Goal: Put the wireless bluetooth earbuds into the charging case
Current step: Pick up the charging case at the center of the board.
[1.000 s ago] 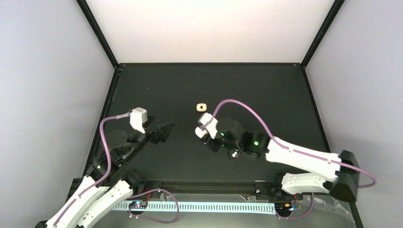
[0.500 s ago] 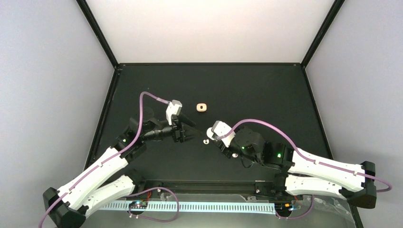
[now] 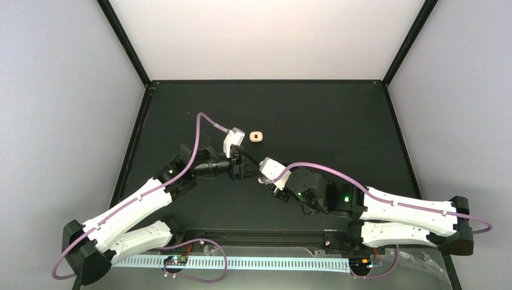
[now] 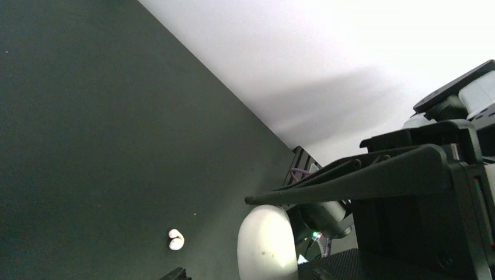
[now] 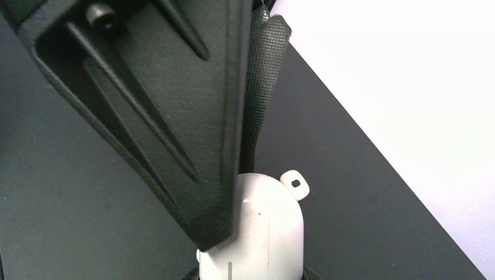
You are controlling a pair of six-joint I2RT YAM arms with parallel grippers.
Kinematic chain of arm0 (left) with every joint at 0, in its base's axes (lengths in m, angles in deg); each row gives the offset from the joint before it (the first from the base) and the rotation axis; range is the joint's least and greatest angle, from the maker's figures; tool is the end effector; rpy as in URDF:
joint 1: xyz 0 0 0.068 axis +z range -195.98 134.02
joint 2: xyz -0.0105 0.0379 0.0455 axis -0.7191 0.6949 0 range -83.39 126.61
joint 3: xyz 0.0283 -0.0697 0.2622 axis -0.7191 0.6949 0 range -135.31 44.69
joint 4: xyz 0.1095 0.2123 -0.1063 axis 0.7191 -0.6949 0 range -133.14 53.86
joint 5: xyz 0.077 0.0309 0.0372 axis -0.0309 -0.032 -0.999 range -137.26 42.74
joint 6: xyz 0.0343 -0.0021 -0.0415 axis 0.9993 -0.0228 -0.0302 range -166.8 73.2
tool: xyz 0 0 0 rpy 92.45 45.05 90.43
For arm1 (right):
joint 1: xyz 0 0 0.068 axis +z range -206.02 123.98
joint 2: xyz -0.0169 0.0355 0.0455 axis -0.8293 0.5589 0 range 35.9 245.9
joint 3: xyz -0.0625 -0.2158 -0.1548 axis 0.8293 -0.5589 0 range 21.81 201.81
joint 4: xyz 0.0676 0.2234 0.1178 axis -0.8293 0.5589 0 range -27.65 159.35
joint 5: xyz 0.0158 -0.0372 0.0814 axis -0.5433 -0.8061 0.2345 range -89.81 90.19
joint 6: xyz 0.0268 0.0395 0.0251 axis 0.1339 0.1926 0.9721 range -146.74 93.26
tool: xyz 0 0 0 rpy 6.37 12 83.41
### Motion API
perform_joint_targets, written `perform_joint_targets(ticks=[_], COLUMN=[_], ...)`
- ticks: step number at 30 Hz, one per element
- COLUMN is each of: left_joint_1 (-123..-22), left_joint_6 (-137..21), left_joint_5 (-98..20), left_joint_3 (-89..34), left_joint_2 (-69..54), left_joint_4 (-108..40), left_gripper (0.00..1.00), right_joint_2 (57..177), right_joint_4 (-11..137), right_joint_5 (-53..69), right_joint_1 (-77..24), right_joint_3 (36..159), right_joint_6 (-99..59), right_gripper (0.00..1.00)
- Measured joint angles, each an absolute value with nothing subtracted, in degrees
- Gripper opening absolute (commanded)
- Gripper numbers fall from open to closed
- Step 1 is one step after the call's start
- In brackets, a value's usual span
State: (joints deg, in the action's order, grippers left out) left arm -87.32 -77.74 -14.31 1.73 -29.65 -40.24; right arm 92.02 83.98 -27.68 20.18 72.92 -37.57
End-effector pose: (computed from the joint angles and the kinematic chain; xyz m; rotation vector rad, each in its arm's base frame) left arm 0.1494 -0.1573 0.3129 0.6276 1.9300 -1.3702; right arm 0.0678 0.2061 0.3237 -1.1340 1.6310 0.2443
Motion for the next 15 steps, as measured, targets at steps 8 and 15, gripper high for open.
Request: perform_joint_targets(ticks=[8, 15], left_joint_1=[-88.2, -88.9], left_joint_6=[-78.5, -78.6], left_joint_5=[-15.6, -16.0], left_joint_3=[1.7, 1.6], left_joint_2=[-28.5, -27.7], left_joint_4=[-39.9, -39.5], left_gripper=[0.42, 0.4], right_joint_2=[93.9, 94.2], right_joint_4=[83.8, 83.8], right_joint_5=[-29.3, -29.9], right_joint_1=[21.2, 21.2], right_joint_3=[73.6, 73.8], right_joint_6=[-38.5, -38.7], right_gripper=[0.34, 0.34])
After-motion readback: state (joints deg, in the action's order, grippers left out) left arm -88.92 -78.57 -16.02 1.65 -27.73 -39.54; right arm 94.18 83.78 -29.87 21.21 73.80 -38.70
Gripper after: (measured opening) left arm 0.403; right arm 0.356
